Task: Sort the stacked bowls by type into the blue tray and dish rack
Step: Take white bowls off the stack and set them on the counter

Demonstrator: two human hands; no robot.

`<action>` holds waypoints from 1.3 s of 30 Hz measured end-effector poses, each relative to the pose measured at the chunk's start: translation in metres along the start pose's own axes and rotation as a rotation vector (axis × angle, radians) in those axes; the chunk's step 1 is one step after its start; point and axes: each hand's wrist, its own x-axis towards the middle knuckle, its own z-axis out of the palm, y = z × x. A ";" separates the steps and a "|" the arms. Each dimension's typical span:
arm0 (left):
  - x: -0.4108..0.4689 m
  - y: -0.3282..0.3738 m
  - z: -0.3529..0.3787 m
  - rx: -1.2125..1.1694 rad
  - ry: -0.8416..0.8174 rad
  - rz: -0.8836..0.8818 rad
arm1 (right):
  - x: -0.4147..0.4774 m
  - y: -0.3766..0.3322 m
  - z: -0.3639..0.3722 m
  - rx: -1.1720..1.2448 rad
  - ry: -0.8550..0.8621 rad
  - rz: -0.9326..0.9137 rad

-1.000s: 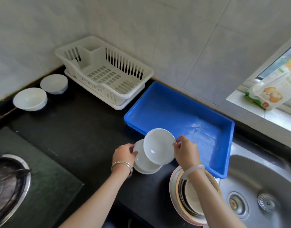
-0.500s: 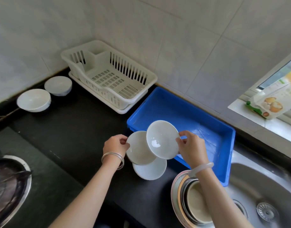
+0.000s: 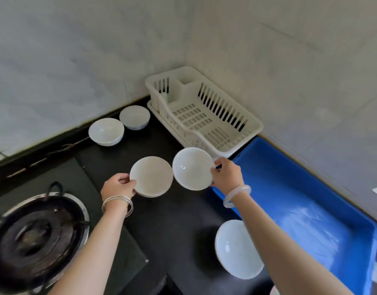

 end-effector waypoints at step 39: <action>0.086 -0.030 0.000 -0.609 -0.043 -0.326 | 0.108 -0.021 0.142 0.706 -0.265 0.397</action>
